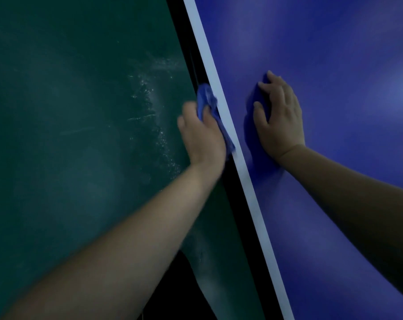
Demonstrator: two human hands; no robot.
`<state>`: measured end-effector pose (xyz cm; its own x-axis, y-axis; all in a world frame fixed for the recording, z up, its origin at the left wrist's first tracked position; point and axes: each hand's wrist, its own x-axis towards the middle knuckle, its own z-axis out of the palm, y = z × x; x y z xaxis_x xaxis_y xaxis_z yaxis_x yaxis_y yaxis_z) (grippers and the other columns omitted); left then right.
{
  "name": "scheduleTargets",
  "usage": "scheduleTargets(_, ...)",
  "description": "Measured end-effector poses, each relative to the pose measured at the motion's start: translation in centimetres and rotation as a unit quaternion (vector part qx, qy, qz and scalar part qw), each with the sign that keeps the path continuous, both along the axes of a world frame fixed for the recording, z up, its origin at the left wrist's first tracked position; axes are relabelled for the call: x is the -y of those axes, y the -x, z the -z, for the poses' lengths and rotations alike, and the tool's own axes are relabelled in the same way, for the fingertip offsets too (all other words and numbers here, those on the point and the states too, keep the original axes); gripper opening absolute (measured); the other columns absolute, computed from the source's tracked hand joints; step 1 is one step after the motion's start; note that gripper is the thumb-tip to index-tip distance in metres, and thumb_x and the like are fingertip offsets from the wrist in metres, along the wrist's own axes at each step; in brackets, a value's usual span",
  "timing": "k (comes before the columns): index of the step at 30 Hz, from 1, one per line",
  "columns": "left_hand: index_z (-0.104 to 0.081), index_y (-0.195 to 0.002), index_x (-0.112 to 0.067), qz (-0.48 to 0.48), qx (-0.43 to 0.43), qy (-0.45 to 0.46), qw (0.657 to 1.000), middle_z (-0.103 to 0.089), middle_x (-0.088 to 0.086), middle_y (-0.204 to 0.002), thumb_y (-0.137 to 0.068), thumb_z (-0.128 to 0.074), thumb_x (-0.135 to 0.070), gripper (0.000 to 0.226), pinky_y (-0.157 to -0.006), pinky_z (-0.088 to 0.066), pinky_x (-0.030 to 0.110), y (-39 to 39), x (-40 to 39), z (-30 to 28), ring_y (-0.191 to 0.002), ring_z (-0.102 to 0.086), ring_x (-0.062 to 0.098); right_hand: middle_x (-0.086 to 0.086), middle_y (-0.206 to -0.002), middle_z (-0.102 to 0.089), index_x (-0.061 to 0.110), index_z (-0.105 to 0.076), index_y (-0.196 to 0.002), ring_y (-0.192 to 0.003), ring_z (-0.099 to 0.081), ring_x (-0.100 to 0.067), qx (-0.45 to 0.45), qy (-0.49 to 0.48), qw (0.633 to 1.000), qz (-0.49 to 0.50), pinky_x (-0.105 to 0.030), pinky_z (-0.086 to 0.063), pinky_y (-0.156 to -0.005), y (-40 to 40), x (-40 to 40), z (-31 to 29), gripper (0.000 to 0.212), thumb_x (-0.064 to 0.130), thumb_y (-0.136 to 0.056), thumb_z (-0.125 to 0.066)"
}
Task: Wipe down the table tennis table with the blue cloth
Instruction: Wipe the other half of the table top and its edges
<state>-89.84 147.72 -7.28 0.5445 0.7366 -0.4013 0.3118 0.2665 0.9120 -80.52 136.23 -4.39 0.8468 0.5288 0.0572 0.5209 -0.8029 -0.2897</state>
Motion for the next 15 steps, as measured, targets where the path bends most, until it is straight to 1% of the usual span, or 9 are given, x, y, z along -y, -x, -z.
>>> scheduleTargets(1, -0.040, -0.081, -0.025, -0.001, -0.006, -0.008, 1.000, -0.048, 0.005, -0.096, -0.101, -0.042, -0.019, 0.021, -0.054, -0.033, 0.010, -1.6, -1.7, 0.1, -0.066, -0.042, 0.001, -0.001, -0.153, -0.034, 0.014, -0.047, -0.134, -0.142, -0.028, -0.020, -0.001, 0.002, 1.000, 0.000, -0.037, -0.023, -0.116, 0.0, 0.0, 0.0, 0.041, 0.029, -0.096, -0.043)
scheduleTargets(4, -0.039, -0.093, -0.015, 0.010, -0.036, 0.036, 0.999, -0.051, 0.011, -0.103, -0.104, -0.037, -0.021, 0.013, -0.067, -0.037, 0.023, -4.8, -5.4, 1.7, -0.072, -0.045, 0.012, -0.002, -0.153, -0.033, 0.013, -0.047, -0.133, -0.142, -0.027, -0.021, -0.007, 0.001, 1.000, -0.003, -0.038, -0.021, -0.117, 0.0, -0.2, -0.1, 0.039, 0.026, -0.097, -0.045)
scheduleTargets(6, -0.043, -0.100, -0.013, 0.042, -0.087, 0.064, 0.993, -0.057, 0.012, -0.104, -0.104, -0.035, -0.021, 0.012, -0.072, -0.040, 0.027, -3.7, -4.5, 3.0, -0.081, -0.054, 0.020, -0.004, -0.153, -0.032, 0.011, -0.047, -0.133, -0.142, -0.027, -0.022, -0.017, 0.008, 1.000, -0.006, -0.038, -0.020, -0.117, 0.0, -0.2, -0.2, 0.038, 0.022, -0.097, -0.046)
scheduleTargets(8, -0.047, -0.101, -0.014, 0.061, -0.074, 0.078, 0.992, -0.059, 0.016, -0.106, -0.104, -0.037, -0.021, 0.012, -0.073, -0.043, 0.029, -1.1, -2.0, 3.5, -0.088, -0.058, 0.025, -0.005, -0.152, -0.032, 0.011, -0.047, -0.131, -0.140, -0.028, -0.021, -0.029, -0.001, 1.000, 0.005, -0.036, -0.021, -0.116, -0.2, -0.5, -0.4, 0.037, 0.021, -0.096, -0.048)
scheduleTargets(10, -0.047, -0.098, -0.014, 0.052, -0.041, 0.055, 0.996, -0.056, 0.015, -0.106, -0.103, -0.040, -0.022, 0.012, -0.068, -0.039, 0.025, 0.0, -1.1, 2.9, -0.083, -0.055, 0.019, -0.005, -0.148, -0.035, 0.011, -0.049, -0.128, -0.136, -0.032, -0.021, -0.028, -0.018, 0.999, 0.023, -0.037, -0.025, -0.114, -1.0, -1.8, -0.6, 0.035, 0.022, -0.095, -0.051)
scheduleTargets(12, -0.046, -0.095, -0.014, 0.013, -0.006, 0.015, 1.000, -0.052, 0.012, -0.104, -0.103, -0.042, -0.022, 0.012, -0.061, -0.035, 0.018, -2.5, -3.3, 2.3, -0.074, -0.047, 0.009, -0.005, -0.147, -0.036, 0.012, -0.050, -0.125, -0.134, -0.035, -0.020, -0.019, -0.022, 0.999, 0.032, -0.039, -0.028, -0.113, -2.5, -4.2, -0.7, 0.033, 0.023, -0.094, -0.052)
scheduleTargets(14, -0.047, -0.095, -0.014, -0.013, 0.028, -0.008, 1.000, -0.050, 0.011, -0.104, -0.103, -0.043, -0.021, 0.011, -0.062, -0.038, 0.016, -5.8, -6.5, 1.6, -0.071, -0.045, 0.006, -0.004, -0.147, -0.036, 0.014, -0.050, -0.125, -0.135, -0.035, -0.019, -0.011, -0.025, 0.999, 0.035, -0.039, -0.029, -0.112, -4.7, -7.0, -0.8, 0.033, 0.022, -0.094, -0.052)
scheduleTargets(15, -0.048, -0.098, -0.011, -0.031, 0.030, -0.008, 0.999, -0.049, 0.011, -0.106, -0.103, -0.043, -0.021, 0.012, -0.065, -0.040, 0.019, -7.7, -8.0, 1.6, -0.073, -0.046, 0.009, -0.004, -0.147, -0.036, 0.013, -0.051, -0.126, -0.135, -0.034, -0.019, -0.002, -0.029, 0.999, 0.037, -0.037, -0.029, -0.112, -5.9, -8.3, -0.8, 0.033, 0.021, -0.094, -0.052)
